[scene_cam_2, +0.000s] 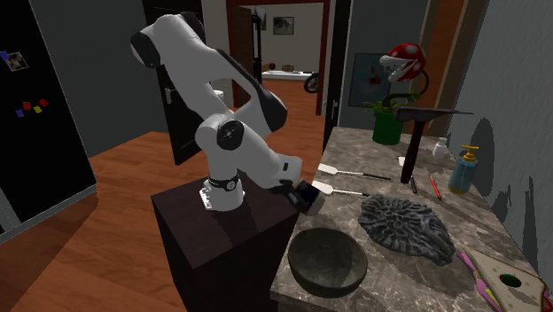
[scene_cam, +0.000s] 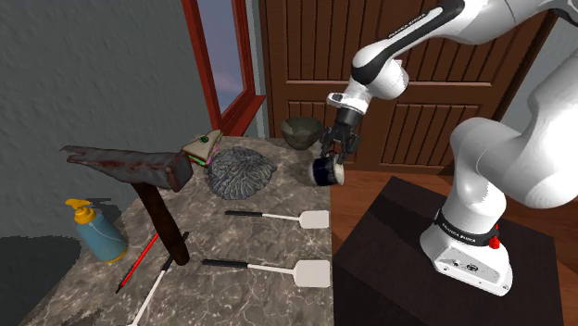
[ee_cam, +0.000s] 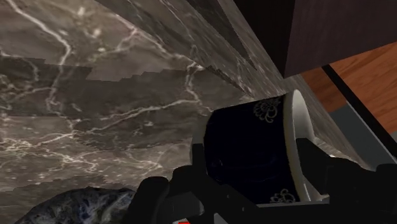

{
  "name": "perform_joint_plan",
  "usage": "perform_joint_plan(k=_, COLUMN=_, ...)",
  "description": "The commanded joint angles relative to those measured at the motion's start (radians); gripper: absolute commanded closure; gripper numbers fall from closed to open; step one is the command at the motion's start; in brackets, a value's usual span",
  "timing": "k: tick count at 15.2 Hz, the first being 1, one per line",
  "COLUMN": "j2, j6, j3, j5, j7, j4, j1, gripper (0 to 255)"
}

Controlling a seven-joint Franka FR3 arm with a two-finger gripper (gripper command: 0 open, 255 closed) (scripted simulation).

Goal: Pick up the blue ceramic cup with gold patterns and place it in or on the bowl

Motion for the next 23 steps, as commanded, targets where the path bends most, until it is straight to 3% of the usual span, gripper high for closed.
perform_joint_plan(k=1, j2=-0.022, j6=-0.019, j3=0.025, j5=-0.018, j7=0.029, j4=0.006, j1=-0.021, gripper=255)
perform_joint_plan(k=10, j2=-0.107, j6=-0.122, j3=0.117, j5=-0.077, j7=0.141, j4=0.052, j1=-0.093, gripper=255)
perform_joint_plan(k=20, j2=-0.173, j6=-0.237, j3=0.19, j5=-0.107, j7=0.24, j4=0.125, j1=-0.133, gripper=255)
perform_joint_plan(k=21, j2=-0.174, j6=-0.239, j3=0.192, j5=-0.108, j7=0.242, j4=0.127, j1=-0.133, gripper=255)
perform_joint_plan(k=23, j2=-0.1, j6=-0.256, j3=0.124, j5=-0.091, j7=0.191, j4=0.198, j1=-0.091, gripper=255)
